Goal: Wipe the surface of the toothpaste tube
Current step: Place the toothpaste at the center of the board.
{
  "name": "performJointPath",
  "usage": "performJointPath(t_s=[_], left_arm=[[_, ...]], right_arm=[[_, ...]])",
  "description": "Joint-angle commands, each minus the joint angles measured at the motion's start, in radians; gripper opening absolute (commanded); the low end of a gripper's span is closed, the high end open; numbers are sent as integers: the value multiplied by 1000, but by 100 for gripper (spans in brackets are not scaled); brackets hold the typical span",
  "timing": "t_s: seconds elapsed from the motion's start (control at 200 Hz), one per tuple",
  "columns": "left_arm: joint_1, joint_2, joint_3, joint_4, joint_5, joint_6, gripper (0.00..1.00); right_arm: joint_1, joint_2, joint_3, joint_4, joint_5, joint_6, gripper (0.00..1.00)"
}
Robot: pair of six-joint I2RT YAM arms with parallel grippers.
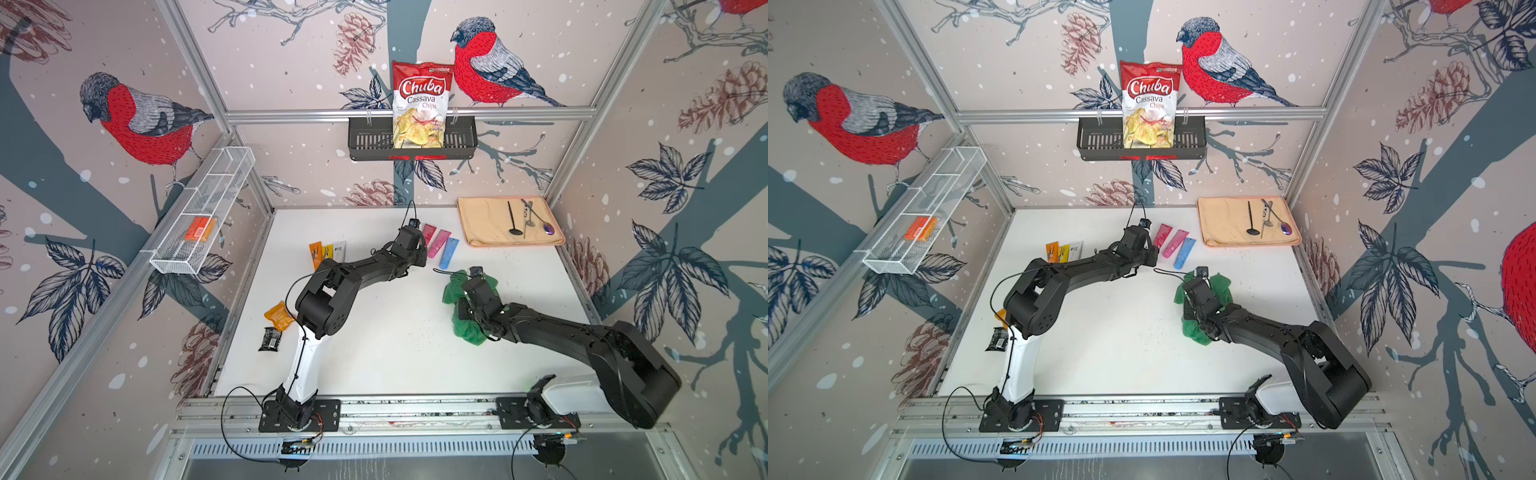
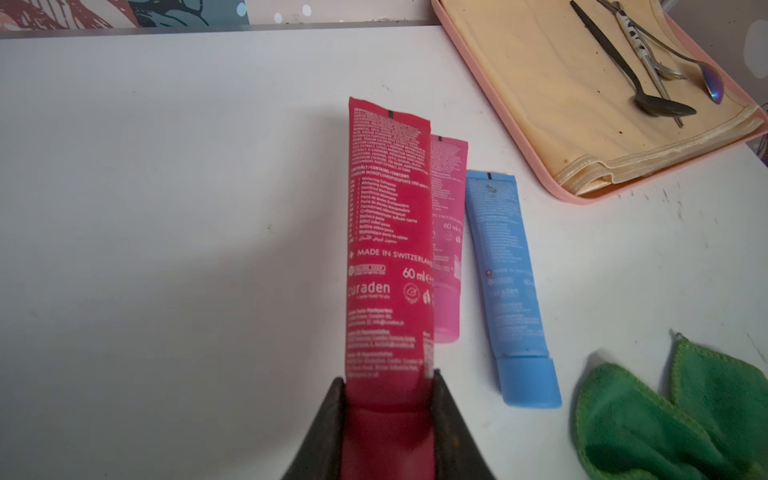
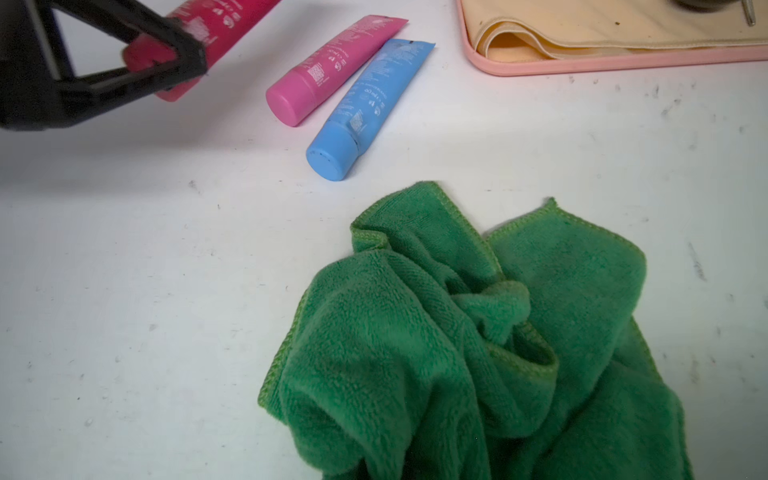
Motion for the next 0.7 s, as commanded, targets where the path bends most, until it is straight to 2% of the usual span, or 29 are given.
performJointPath(t_s=[0.0, 0.24, 0.315, 0.415, 0.48, 0.525, 0.64, 0.695], left_arm=[[7, 43, 68, -73, 19, -9, 9], [31, 134, 155, -72, 104, 6, 14], [37, 161, 182, -89, 111, 9, 19], [40, 174, 181, -83, 133, 19, 34], [39, 165, 169, -84, 149, 31, 53], [39, 138, 137, -63, 159, 32, 61], [38, -1, 25, -1, 144, 32, 75], [35, -88, -39, 14, 110, 37, 76]], right_arm=[[7, 9, 11, 15, -6, -3, 0], [17, 18, 17, 15, -6, -8, 0], [19, 17, 17, 15, -5, -8, 0], [21, 24, 22, 14, -5, -10, 0], [23, 31, 26, 12, -5, -12, 0], [27, 37, 29, 11, -3, -13, 0], [35, 53, 41, 8, 0, -15, 0], [37, 63, 48, 5, 0, -19, 0]])
